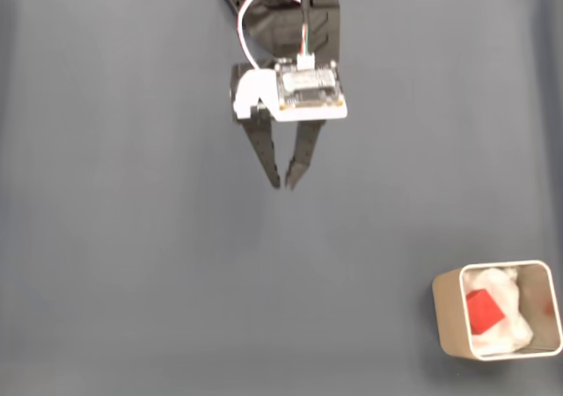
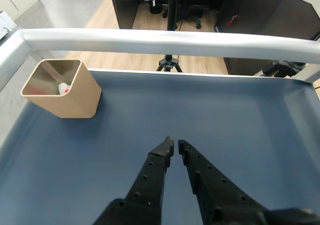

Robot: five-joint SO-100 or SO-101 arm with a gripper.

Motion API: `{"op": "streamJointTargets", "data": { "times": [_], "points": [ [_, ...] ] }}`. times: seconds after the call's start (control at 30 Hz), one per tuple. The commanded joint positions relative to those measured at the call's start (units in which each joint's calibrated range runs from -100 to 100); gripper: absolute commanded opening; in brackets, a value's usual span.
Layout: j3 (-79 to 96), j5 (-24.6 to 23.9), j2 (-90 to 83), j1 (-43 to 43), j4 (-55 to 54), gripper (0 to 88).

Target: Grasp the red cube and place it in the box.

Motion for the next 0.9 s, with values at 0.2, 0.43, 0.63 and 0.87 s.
{"op": "streamJointTargets", "data": {
  "times": [0.2,0.43,0.63,0.87],
  "points": [
    [14.79,0.34,-15.8,0.33,-2.67,0.0],
    [28.66,0.29,-27.41,0.26,-3.65,0.0],
    [39.15,0.29,-36.33,0.55,-3.4,0.0],
    [47.37,-0.15,-42.57,0.48,-2.83,0.0]
  ]
}}
